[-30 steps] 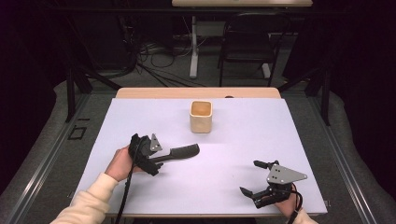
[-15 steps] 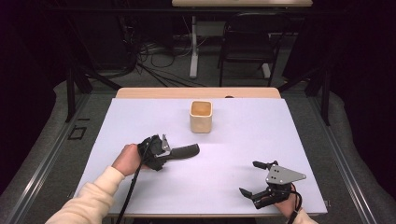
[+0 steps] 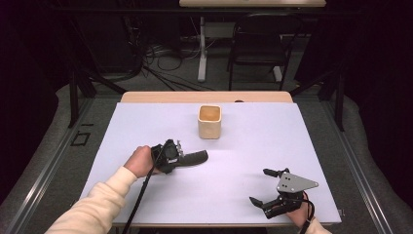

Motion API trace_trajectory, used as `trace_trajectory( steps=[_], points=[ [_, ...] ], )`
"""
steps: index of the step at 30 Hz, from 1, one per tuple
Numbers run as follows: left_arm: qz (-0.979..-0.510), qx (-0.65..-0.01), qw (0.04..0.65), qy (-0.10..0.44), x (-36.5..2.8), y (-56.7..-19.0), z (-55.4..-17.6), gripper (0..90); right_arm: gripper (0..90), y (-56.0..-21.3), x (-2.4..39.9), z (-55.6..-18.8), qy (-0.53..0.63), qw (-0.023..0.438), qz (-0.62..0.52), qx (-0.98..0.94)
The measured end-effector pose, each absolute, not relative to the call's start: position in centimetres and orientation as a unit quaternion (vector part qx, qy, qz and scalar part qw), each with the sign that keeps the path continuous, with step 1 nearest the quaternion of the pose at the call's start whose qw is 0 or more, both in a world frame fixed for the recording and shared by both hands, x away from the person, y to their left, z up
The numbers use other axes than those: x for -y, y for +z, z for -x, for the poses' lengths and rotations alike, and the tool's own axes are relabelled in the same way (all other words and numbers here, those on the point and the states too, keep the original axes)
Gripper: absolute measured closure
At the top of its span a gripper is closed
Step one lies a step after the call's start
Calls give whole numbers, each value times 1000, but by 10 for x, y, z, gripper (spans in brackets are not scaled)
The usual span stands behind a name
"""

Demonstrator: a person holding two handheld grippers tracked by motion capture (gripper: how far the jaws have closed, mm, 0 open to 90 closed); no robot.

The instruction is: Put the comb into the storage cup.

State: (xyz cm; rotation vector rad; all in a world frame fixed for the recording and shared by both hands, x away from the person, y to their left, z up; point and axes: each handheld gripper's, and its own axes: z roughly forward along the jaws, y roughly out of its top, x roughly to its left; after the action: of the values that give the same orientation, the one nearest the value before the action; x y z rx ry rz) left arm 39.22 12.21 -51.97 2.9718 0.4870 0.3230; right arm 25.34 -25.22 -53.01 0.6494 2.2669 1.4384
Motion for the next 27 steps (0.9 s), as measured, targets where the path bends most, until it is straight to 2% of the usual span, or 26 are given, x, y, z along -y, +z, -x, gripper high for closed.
trace_trajectory(
  steps=[6,16,27],
  points=[
    [-984,-153,54,72,-119,-520,-400,656,0,-530,252,-253,512,187,-230,-806],
    [-988,-135,44,67,-115,-523,-403,713,0,-530,252,-253,513,188,-230,-805],
    [-986,-141,59,60,-120,-520,-400,722,0,-530,252,-254,510,187,-231,-807]
  ],
)
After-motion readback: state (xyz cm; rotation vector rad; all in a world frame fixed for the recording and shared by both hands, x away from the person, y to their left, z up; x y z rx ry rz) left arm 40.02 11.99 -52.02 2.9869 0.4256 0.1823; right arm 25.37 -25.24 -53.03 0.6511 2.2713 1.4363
